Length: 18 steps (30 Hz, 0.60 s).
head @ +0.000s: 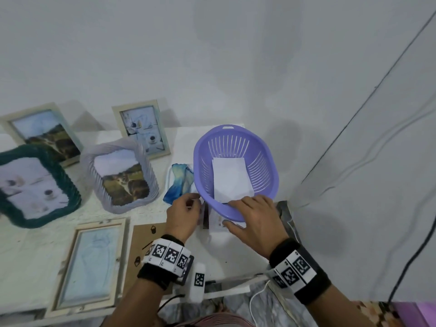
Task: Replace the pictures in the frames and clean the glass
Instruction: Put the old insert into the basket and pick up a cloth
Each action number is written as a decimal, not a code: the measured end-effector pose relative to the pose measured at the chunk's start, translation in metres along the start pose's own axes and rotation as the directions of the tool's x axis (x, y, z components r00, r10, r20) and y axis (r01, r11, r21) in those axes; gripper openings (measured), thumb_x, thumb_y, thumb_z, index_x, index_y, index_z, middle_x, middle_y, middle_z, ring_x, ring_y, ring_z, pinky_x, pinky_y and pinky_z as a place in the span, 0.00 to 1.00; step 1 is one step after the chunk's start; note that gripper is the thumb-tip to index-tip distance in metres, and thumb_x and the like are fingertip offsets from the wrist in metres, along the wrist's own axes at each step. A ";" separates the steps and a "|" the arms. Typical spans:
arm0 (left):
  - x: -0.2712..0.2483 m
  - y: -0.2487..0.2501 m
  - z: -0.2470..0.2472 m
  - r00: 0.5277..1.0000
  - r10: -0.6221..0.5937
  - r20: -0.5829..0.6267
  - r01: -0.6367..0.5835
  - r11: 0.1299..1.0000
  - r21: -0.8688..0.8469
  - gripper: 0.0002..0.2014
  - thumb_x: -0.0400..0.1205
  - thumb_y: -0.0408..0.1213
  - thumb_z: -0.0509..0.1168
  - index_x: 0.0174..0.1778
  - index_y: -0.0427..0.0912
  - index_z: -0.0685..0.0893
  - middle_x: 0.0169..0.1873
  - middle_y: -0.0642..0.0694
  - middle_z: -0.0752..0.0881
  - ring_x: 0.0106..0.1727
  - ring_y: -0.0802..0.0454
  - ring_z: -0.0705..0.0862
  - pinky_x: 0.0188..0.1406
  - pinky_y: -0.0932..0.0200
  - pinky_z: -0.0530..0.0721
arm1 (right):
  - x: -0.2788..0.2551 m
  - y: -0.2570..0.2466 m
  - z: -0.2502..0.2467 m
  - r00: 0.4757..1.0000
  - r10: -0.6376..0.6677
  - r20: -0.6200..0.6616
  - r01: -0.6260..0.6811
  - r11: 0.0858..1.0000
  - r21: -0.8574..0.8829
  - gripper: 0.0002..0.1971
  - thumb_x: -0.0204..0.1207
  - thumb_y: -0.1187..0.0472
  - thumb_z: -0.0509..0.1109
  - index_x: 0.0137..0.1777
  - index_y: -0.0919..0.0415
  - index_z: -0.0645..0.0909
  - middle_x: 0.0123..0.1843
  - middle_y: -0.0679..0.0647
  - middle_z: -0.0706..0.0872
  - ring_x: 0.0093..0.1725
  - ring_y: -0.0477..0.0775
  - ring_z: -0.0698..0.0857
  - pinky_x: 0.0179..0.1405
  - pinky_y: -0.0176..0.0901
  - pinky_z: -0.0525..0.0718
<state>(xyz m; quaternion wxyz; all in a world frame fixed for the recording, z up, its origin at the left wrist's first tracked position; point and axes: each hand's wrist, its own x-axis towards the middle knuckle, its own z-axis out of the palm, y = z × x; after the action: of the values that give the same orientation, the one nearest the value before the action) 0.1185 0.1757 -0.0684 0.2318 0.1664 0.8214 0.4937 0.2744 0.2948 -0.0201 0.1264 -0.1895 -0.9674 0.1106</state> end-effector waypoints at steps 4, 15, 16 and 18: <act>-0.004 0.010 -0.010 1.000 -0.025 0.014 0.028 0.943 -0.330 0.09 0.88 0.39 0.61 0.60 0.44 0.84 0.51 0.41 0.90 0.49 0.44 0.91 0.46 0.42 0.91 | 0.019 0.005 -0.018 1.000 -0.004 0.004 0.004 0.992 0.128 0.20 0.75 0.41 0.65 0.56 0.55 0.85 0.43 0.49 0.87 0.43 0.57 0.85 0.42 0.50 0.84; -0.007 0.027 -0.021 0.987 -0.030 0.158 0.112 0.838 -0.535 0.25 0.81 0.31 0.71 0.73 0.44 0.74 0.41 0.43 0.93 0.42 0.46 0.92 0.38 0.57 0.89 | 0.165 0.022 -0.056 0.901 0.064 0.430 0.020 0.982 -0.189 0.26 0.77 0.48 0.71 0.72 0.55 0.74 0.66 0.52 0.83 0.65 0.55 0.80 0.57 0.43 0.75; -0.006 0.027 -0.021 0.987 -0.024 0.161 0.107 0.841 -0.531 0.25 0.81 0.31 0.71 0.74 0.44 0.74 0.41 0.42 0.93 0.42 0.46 0.92 0.38 0.57 0.89 | 0.176 0.022 -0.049 0.878 0.088 0.471 0.024 0.974 -0.227 0.27 0.75 0.48 0.72 0.72 0.56 0.74 0.66 0.53 0.83 0.66 0.56 0.80 0.58 0.45 0.77; -0.005 0.027 -0.022 0.986 -0.010 0.168 0.097 0.849 -0.520 0.25 0.81 0.31 0.71 0.73 0.45 0.74 0.41 0.43 0.93 0.42 0.47 0.92 0.37 0.57 0.89 | 0.196 0.023 -0.029 0.823 0.148 0.548 0.017 0.958 -0.285 0.31 0.72 0.47 0.76 0.72 0.59 0.74 0.66 0.57 0.82 0.66 0.60 0.79 0.62 0.50 0.79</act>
<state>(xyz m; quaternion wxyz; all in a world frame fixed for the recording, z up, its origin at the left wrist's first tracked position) 0.1114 0.1692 -0.0343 0.3469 0.1122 0.6382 0.6781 0.1148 0.3978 0.0412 -0.1968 -0.1975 -0.9599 0.0296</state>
